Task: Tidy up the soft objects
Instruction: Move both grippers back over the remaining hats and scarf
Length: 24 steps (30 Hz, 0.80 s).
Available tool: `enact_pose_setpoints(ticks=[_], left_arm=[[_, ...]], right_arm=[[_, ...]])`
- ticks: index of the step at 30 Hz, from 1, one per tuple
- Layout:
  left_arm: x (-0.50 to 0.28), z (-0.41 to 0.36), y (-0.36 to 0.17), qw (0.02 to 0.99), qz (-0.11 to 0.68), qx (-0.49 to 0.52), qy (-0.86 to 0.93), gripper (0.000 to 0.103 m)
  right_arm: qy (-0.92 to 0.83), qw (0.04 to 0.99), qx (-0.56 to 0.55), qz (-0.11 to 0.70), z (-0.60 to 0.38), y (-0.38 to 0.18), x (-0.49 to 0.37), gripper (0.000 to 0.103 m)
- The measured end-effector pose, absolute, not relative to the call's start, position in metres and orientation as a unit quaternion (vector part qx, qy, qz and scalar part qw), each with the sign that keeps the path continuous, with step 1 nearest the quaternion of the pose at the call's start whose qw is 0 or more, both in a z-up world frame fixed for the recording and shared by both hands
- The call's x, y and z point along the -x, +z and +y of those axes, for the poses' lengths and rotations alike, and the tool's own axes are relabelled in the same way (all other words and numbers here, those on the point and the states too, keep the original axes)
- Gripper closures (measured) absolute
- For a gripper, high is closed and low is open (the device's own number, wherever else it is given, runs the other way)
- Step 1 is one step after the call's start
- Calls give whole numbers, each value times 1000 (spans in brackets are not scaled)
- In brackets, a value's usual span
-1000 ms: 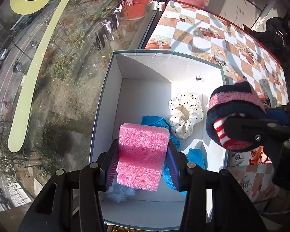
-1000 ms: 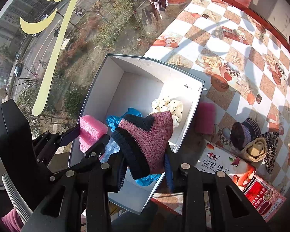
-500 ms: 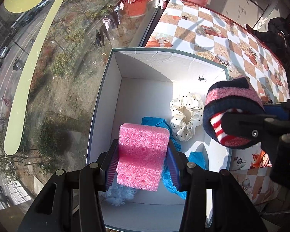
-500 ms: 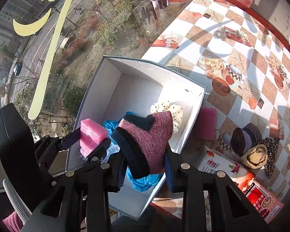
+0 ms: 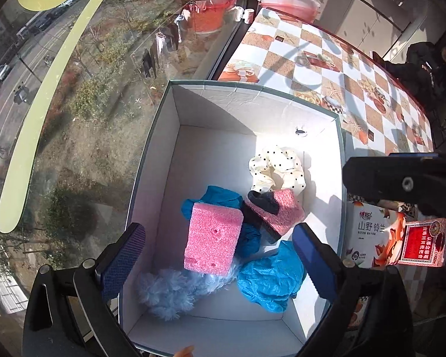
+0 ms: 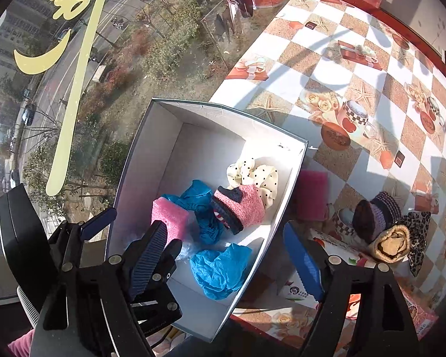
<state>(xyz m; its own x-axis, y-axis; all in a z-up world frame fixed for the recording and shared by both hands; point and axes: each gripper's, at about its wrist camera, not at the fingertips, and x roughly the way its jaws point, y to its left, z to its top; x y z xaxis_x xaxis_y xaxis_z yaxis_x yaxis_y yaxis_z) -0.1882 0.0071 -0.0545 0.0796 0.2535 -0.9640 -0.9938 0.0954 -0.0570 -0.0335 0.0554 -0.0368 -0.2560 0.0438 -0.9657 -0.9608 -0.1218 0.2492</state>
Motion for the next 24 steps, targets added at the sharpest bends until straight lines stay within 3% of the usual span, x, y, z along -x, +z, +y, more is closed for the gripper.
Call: enact_pose_setpoints(ticks=[5, 14, 24], left_arm=[[169, 16, -31, 640, 405, 422, 498, 0], [73, 40, -7, 696, 440, 380, 421, 0], [-33, 88, -62, 671, 514, 414, 338, 0]], right_arm=[[581, 427, 425, 548, 55, -26, -6, 21], [528, 478, 361, 602, 37, 6, -121, 21], [462, 530, 286, 651, -6, 15, -243, 21]])
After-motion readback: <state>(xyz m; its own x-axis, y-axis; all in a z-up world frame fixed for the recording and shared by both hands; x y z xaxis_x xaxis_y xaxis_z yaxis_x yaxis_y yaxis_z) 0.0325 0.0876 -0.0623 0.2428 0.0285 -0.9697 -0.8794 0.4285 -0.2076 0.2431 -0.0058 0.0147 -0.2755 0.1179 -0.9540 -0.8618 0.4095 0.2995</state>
